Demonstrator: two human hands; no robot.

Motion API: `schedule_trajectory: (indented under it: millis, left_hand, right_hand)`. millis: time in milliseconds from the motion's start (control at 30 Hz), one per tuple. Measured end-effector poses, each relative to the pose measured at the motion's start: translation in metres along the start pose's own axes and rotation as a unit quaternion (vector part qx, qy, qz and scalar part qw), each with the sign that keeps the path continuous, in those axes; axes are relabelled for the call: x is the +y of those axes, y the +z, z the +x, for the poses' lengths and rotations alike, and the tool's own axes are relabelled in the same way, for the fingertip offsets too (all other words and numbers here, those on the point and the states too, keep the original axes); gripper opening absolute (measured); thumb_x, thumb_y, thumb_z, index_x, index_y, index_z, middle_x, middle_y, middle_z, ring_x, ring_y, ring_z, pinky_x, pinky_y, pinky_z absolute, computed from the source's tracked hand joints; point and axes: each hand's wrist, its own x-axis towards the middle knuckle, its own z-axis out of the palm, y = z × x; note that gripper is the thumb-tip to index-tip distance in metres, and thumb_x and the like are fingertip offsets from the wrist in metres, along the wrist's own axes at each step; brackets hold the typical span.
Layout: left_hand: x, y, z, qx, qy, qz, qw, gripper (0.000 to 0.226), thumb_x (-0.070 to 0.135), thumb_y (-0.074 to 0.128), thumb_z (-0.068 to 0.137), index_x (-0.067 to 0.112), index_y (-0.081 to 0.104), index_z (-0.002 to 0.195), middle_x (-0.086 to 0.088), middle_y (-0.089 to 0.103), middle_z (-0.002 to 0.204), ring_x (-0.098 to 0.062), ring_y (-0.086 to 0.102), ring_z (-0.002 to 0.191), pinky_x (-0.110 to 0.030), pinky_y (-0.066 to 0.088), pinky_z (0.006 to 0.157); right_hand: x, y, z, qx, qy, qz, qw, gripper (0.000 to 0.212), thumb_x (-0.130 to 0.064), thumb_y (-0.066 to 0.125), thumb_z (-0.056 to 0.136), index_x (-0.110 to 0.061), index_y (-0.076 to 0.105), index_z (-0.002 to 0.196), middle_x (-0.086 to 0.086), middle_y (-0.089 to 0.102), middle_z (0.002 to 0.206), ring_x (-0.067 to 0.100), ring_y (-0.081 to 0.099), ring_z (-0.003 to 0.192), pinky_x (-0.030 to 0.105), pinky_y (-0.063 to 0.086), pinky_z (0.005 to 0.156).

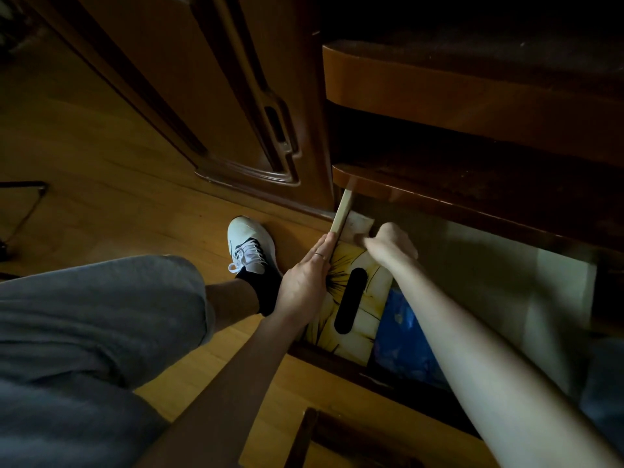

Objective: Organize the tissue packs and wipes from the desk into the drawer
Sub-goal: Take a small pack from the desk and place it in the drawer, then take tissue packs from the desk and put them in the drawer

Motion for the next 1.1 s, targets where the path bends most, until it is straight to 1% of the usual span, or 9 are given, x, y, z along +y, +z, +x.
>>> schedule_trajectory:
  millis: [100,267,400,500,600,700,800,933,1100]
  left_hand:
    - [0.001,0.000,-0.001,-0.002,0.013,0.015,1.000,0.055,0.002,0.048,0.104,0.017,0.035,0.156,0.000,0.038,0.159,-0.011,0.042,0.141,-0.024,0.041,0.109]
    - [0.002,-0.004,0.001,-0.022,0.012,0.045,0.999,0.056,0.003,0.048,0.103,0.017,0.035,0.156,-0.001,0.039,0.159,-0.015,0.047,0.138,-0.019,0.039,0.107]
    - [0.010,-0.013,0.003,-0.065,0.002,0.092,0.994,0.057,0.010,0.045,0.104,0.021,0.030,0.158,-0.002,0.038,0.160,-0.026,0.051,0.136,-0.042,0.050,0.102]
    - [0.029,-0.023,0.005,-0.089,-0.013,0.151,0.984,0.059,0.014,0.050,0.099,0.021,0.031,0.154,-0.007,0.043,0.152,-0.035,0.051,0.129,-0.047,0.051,0.096]
    - [0.072,-0.041,0.008,-0.022,0.024,0.172,0.984,0.056,0.017,0.060,0.092,0.021,0.038,0.144,-0.006,0.050,0.133,-0.030,0.057,0.115,-0.042,0.051,0.083]
    - [0.143,-0.076,0.015,0.082,0.142,0.176,0.971,0.040,0.027,0.060,0.093,0.028,0.049,0.132,0.002,0.058,0.119,-0.021,0.063,0.100,-0.035,0.056,0.068]
    - [0.217,-0.128,0.019,0.191,0.296,0.187,0.917,0.027,0.025,0.058,0.095,0.023,0.061,0.121,0.002,0.063,0.114,-0.018,0.063,0.099,-0.030,0.055,0.063]
    - [0.306,-0.196,0.022,0.304,0.420,0.173,0.837,0.019,0.018,0.057,0.095,0.017,0.069,0.110,0.002,0.067,0.109,-0.017,0.060,0.099,-0.028,0.050,0.064]
    - [0.390,-0.245,0.052,0.300,0.383,0.170,0.857,0.023,0.024,0.060,0.092,0.023,0.067,0.113,0.003,0.064,0.115,-0.020,0.056,0.110,-0.033,0.050,0.065]
  right_hand:
    - [-0.004,0.001,0.000,0.024,-0.009,-0.015,1.000,0.041,-0.048,0.075,0.090,-0.012,0.071,0.110,0.001,0.063,0.080,0.022,0.065,0.077,0.031,0.050,0.069]
    - [-0.006,-0.004,-0.013,-0.013,-0.004,-0.007,1.000,0.048,-0.058,0.058,0.096,-0.015,0.066,0.113,0.007,0.069,0.102,0.027,0.067,0.095,0.041,0.054,0.090]
    - [0.011,-0.021,-0.044,0.008,-0.047,-0.027,0.999,0.055,-0.063,0.043,0.100,-0.016,0.066,0.117,0.006,0.068,0.112,0.027,0.066,0.106,0.043,0.047,0.099]
    - [0.032,-0.046,-0.076,-0.036,-0.106,-0.004,0.994,0.057,-0.052,0.049,0.102,-0.022,0.047,0.150,0.003,0.055,0.145,0.027,0.055,0.129,0.041,0.044,0.105]
    - [0.052,-0.089,-0.112,-0.063,-0.175,0.034,0.982,0.044,-0.029,0.058,0.102,-0.020,0.055,0.145,0.005,0.056,0.146,0.023,0.055,0.130,0.040,0.047,0.107]
    - [0.067,-0.155,-0.160,0.023,-0.225,0.062,0.972,0.028,-0.029,0.061,0.101,-0.031,0.067,0.128,-0.007,0.068,0.127,0.011,0.065,0.112,0.027,0.053,0.089]
    - [0.070,-0.226,-0.222,0.124,-0.287,0.070,0.947,0.022,-0.036,0.061,0.101,-0.037,0.069,0.122,-0.019,0.072,0.106,0.014,0.074,0.091,0.039,0.061,0.081]
    - [0.068,-0.313,-0.305,0.298,-0.393,0.035,0.869,0.020,-0.044,0.055,0.099,-0.046,0.068,0.115,-0.026,0.073,0.096,0.007,0.071,0.070,0.035,0.060,0.068]
    - [0.053,-0.414,-0.341,0.573,-0.360,-0.091,0.731,0.024,-0.042,0.054,0.094,-0.041,0.067,0.115,-0.020,0.068,0.114,0.004,0.057,0.109,0.029,0.051,0.077]
